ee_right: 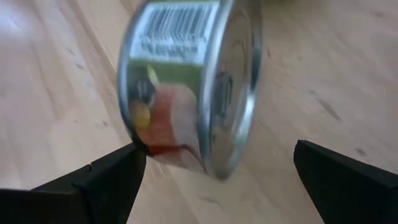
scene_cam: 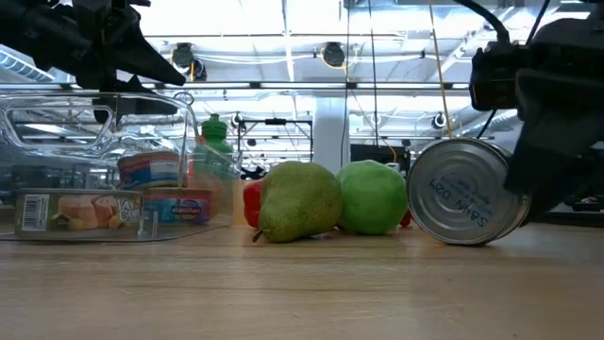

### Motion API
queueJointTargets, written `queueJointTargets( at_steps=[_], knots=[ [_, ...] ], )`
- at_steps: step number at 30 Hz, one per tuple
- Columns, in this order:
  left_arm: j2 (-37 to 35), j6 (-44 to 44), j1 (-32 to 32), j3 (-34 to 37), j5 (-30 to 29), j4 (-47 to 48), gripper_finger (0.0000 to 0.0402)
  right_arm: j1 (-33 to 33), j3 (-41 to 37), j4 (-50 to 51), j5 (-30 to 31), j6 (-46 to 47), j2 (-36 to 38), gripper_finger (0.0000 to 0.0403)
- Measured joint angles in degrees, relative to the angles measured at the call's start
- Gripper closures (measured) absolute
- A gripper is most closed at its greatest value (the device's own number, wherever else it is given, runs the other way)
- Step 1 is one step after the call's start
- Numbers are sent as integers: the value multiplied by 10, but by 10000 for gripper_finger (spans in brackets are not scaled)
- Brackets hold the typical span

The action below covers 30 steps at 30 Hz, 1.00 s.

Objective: Pick & Place Food Item
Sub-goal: Put the green tuna can into the bottom transparent bin

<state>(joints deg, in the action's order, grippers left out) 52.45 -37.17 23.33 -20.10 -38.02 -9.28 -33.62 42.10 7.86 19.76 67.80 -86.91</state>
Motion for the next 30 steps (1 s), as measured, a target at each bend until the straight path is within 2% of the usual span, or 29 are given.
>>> queueJointTargets(
  at_steps=[3, 8, 14, 17, 20, 24, 27, 30],
  knots=[
    [0, 4, 0, 0, 0, 0, 124, 0, -8, -30, 24, -29, 5, 27],
    [0, 10, 0, 0, 0, 1, 135, 0, -8, -67, 45, -75, 5, 88],
    [0, 8, 0, 0, 5, -3, 142, 1, -8, -66, 44, -98, 6, 196],
    [0, 18, 0, 0, 33, -38, 138, 2, -8, -69, 41, -117, 23, 259],
    [11, 67, 0, 0, 66, -109, 136, 1, -8, -97, 51, -167, 54, 264],
    [45, 155, 0, -5, 111, -217, 135, 2, -7, -185, 102, -289, 86, 264],
    [97, 213, -1, -34, 127, -230, 135, 11, -7, -268, 145, -394, 89, 264],
    [154, 268, -2, -74, 127, -230, 135, 31, -7, -332, 145, -472, 85, 264]
  ],
)
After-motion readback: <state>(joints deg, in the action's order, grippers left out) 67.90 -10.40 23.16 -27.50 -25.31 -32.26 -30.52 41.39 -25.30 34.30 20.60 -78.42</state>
